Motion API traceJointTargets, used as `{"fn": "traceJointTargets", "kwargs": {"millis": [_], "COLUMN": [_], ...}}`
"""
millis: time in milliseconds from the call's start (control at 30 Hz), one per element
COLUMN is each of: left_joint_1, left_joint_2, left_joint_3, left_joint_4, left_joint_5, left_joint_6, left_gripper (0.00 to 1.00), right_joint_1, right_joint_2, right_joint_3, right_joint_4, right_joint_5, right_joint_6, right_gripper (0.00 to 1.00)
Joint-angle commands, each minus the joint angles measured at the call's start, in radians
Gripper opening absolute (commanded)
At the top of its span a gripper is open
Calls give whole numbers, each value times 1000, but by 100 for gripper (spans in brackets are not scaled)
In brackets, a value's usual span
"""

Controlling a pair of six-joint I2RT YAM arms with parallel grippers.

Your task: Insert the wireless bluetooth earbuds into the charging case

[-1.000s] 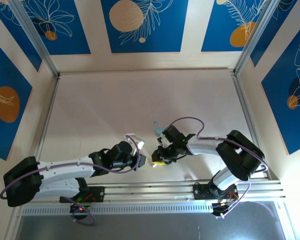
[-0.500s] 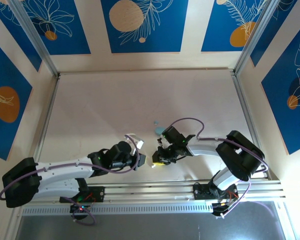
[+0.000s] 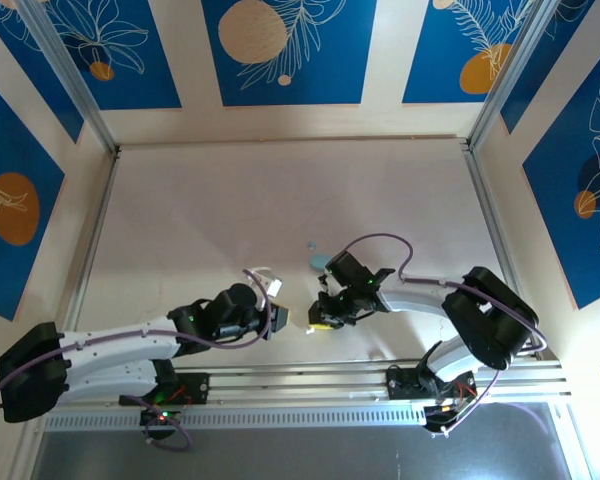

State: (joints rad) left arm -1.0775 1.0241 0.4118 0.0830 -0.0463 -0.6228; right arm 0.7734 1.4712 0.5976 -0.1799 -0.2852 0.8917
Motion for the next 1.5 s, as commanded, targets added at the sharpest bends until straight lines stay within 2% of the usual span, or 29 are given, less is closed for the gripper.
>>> {"fn": "traceJointTargets", "kwargs": {"millis": [0, 200, 500, 700, 967, 1300, 1467], "left_joint_1": [10, 77, 177, 206, 206, 207, 206], "left_joint_2": [-32, -63, -73, -77, -65, -63, -65], "left_joint_3": [-4, 21, 88, 103, 101, 91, 85], "left_joint_4": [-50, -112, -186, -196, -171, -163, -157], "left_joint_5": [-44, -27, 9, 26, 46, 52, 57], "left_joint_6": [11, 52, 125, 149, 138, 120, 115], "left_gripper": [21, 22, 23, 25, 27, 28, 28], "right_joint_1": [13, 13, 37, 68, 50, 24, 25], "right_joint_2": [-32, 3, 133, 105, 51, 122, 136], "right_joint_3": [60, 121, 276, 278, 248, 244, 229], "right_joint_4": [-138, -197, -266, -292, -296, -222, -201], "right_joint_5": [84, 135, 199, 233, 244, 188, 165], "right_joint_6": [-30, -56, -87, -67, -92, -121, -116], "right_gripper": [18, 19, 19, 20, 30, 53, 56]}}
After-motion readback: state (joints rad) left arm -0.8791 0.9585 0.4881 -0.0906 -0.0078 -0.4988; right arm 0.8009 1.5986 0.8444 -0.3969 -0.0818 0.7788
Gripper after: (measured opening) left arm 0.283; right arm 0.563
